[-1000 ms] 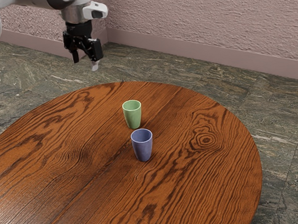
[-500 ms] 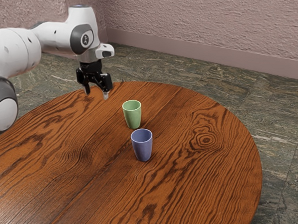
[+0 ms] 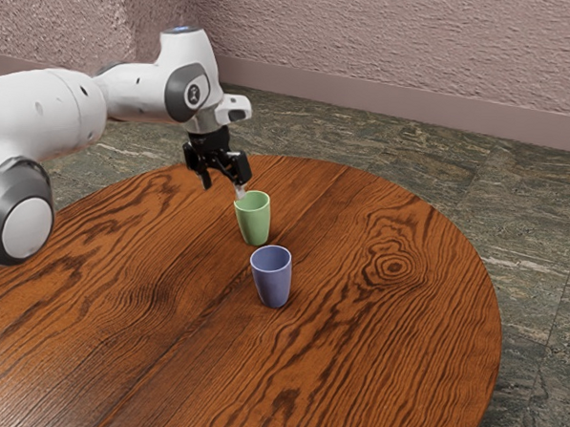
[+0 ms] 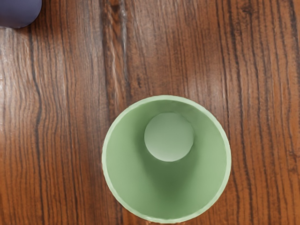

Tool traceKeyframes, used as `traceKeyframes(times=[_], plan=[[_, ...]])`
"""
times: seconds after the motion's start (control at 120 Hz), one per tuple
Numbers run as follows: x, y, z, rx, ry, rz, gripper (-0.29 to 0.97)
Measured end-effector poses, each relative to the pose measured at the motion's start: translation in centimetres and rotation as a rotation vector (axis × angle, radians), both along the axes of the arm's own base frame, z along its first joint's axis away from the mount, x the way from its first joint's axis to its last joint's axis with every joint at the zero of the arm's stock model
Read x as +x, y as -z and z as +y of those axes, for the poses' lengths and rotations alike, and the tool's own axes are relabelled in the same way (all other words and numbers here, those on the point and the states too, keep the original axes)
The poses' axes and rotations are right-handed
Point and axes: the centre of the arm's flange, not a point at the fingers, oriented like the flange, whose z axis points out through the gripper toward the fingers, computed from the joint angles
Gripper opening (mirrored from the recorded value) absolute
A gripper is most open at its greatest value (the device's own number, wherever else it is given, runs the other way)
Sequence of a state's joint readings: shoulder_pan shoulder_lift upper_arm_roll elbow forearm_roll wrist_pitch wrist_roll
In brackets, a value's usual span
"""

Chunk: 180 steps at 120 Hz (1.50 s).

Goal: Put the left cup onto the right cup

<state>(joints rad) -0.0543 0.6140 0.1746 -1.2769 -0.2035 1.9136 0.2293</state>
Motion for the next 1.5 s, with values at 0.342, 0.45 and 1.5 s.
traceKeyframes(times=[0.342,0.45,1.5], plan=[[2.2,2.3,-1.3,0.011,0.019,-0.006,0.66],[2.6,3.2,-1.8,0.008,0.026,-0.001,0.66],[5.3,6.3,-3.5,0.016,0.039,0.004,0.66]])
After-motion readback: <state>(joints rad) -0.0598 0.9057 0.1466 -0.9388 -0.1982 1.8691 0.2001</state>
